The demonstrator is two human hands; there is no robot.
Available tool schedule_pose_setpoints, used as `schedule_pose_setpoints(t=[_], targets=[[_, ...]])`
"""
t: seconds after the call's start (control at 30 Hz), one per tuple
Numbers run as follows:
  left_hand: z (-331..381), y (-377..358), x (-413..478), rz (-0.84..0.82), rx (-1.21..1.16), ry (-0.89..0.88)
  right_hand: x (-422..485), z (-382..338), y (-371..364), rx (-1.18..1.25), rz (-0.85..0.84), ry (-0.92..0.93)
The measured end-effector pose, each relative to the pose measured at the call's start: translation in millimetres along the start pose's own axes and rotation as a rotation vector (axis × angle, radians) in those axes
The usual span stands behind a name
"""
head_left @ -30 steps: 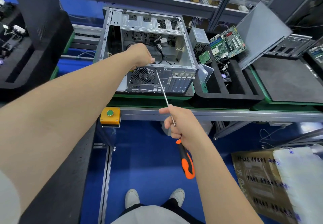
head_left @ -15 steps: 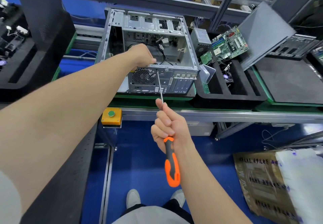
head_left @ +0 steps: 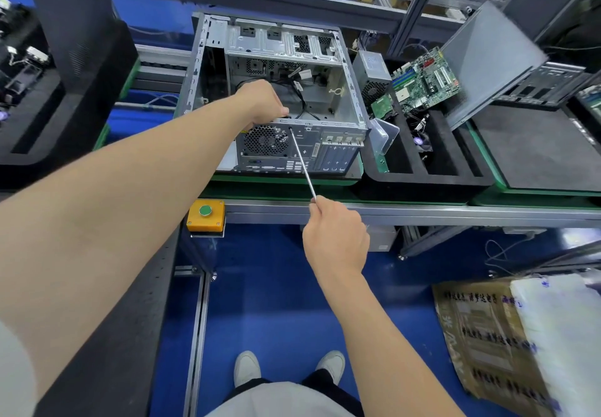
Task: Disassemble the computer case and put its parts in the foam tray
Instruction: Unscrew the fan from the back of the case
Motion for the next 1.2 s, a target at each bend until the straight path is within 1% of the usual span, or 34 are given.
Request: schedule_pose_setpoints(t=[0.07,0.1,0.2,0.23,0.27,0.37,0.5,0.57,0.6,0.67,0.73,0.83,0.9,0.97,1.03,1.07,1.1,1.13,1.17,1.2], targets=[[-0.3,0.9,0.0,0.007,0.001,-0.008,2.6,4.5,-2.8,0.220,-0.047,-0.017],[0.0,1.2,-0.3,0.008,0.000,-0.011,4.9,7.7,-6.1,0.374,-0.107,-0.054],[0.1,0.8,-0.3,0.004,-0.001,-0.011,5.1,13.4,-21.9,1.010,-0.374,-0.301],[-0.4,0.8,-0.3,0.003,-0.003,-0.009,2.7,10.8,-25.0,1.200,-0.450,-0.339],[-0.8,0.7,-0.3,0.005,-0.006,-0.009,0.3,6.9,-26.1,1.348,-0.508,-0.337],[-0.5,0.6,0.7,0.009,-0.013,-0.017,-10.1,-4.9,-30.2,1.672,-0.653,-0.348],[-2.5,-0.3,2.6,-0.004,-0.013,-0.003,-26.1,-25.1,-37.0,2.100,-0.848,-0.455],[-2.5,-0.4,1.1,0.000,0.013,-0.001,-29.0,-32.6,-39.3,2.257,-0.848,-0.493],[-2.2,-0.6,0.5,0.001,0.017,-0.001,-28.9,-33.5,-41.3,2.266,-0.813,-0.507],[-1.1,-0.6,0.6,0.006,0.019,-0.007,-26.8,-30.8,-44.3,2.148,-0.726,-0.502],[-0.9,-0.5,1.5,0.015,0.015,-0.009,-21.5,-22.2,-42.9,1.897,-0.642,-0.428],[-1.1,0.1,3.0,0.021,0.018,-0.012,-10.3,-4.9,-29.4,1.309,-0.466,-0.222],[-0.7,0.1,2.6,0.021,0.023,-0.019,-3.6,3.4,-17.5,0.911,-0.311,-0.128],[-0.5,0.5,2.7,0.024,0.022,-0.027,1.2,6.7,-7.5,0.567,-0.174,-0.027],[-0.7,1.2,2.3,0.031,0.026,-0.039,4.8,7.8,-2.0,0.219,-0.105,0.056],[-0.7,1.0,2.0,0.033,0.026,-0.048,6.2,8.6,0.8,0.097,-0.075,0.061],[-0.9,0.9,2.0,0.032,0.019,-0.056,7.1,10.1,3.3,0.038,-0.046,0.051],[-0.9,0.7,1.8,0.029,0.004,-0.061,6.8,10.5,4.7,0.036,-0.033,0.043],[-0.5,0.2,1.5,0.025,-0.013,-0.068,6.2,11.0,4.0,0.094,-0.040,0.039],[0.4,-0.3,1.1,0.021,-0.024,-0.080,5.1,12.3,2.2,0.220,-0.061,0.024]])
Point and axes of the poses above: each hand's wrist, its own x-axis towards the middle knuckle, its own y-axis out of the back of the hand, z = x × y, the point moved 6 cm from there along x, towards the middle knuckle, and after that the axes turned 6 degrees about y, right-handed, at the moved point
